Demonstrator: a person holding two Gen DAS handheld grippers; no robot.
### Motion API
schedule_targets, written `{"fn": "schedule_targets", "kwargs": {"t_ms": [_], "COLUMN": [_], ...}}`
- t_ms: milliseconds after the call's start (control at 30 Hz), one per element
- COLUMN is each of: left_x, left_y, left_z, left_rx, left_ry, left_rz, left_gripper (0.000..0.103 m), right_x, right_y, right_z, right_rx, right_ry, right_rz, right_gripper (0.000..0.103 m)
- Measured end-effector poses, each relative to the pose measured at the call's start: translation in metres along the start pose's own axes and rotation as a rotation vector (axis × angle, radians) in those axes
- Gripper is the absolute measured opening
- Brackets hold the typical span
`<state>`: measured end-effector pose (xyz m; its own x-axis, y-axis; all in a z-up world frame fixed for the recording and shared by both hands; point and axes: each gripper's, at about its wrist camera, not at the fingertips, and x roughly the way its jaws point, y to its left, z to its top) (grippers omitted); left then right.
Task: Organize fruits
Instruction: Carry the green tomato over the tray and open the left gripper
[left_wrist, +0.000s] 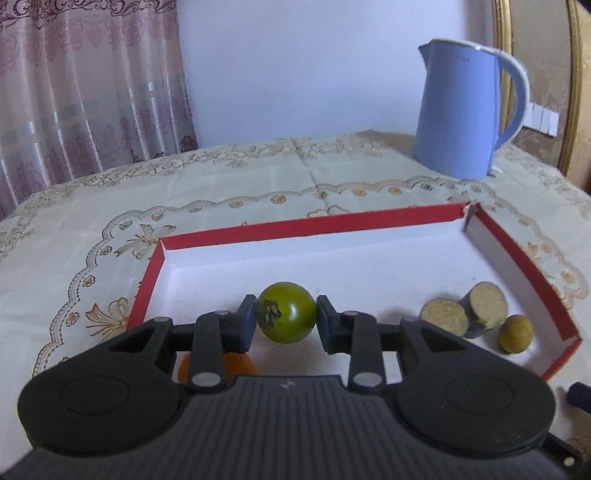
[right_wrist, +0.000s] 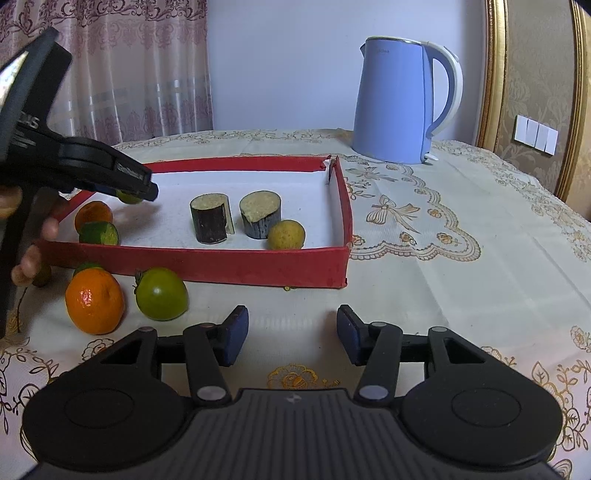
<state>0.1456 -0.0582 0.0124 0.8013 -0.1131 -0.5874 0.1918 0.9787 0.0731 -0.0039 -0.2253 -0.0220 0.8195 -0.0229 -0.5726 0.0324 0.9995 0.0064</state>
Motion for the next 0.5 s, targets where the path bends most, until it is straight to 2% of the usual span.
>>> {"fn": "schedule_targets", "kwargs": {"t_ms": [100,200,233,267,333,500], "left_x": [0.006,0.011,0.011,0.010,0.008,-0.017], "left_y": [-0.002,-0.002,-0.003,-0.005,-0.007,0.000], "left_z": [-0.001,-0.002,-0.003,-0.003,-0.006,-0.004], "left_rx": [0.015,0.017,0.026,0.041,0.055,0.054], "left_ry": [0.002,0.012,0.001,-0.011,-0.033,-0.091], "left_rz": [0.025,0.031,0.038,0.045,0.060,0.042], "left_gripper": [0.031,0.037,0.042,0.055,0.072,0.074], "right_x": [0.000,0.000,0.000,0.000,0.000,0.000], "right_y": [0.000,0.000,-0.001,0.000,0.000,0.000], "right_z": [0.000,0.000,0.000,0.000,0.000,0.000], "right_rx": [0.001,0.001,0.002,0.003,0.004,0.002], "right_ry": [0.000,0.000,0.000,0.000,0.001,0.000], "right_rz": [0.001,0.001,0.001,0.001,0.002,0.001], "right_gripper": [0.052,0.052,0.052,0.052,0.052,0.052]}}
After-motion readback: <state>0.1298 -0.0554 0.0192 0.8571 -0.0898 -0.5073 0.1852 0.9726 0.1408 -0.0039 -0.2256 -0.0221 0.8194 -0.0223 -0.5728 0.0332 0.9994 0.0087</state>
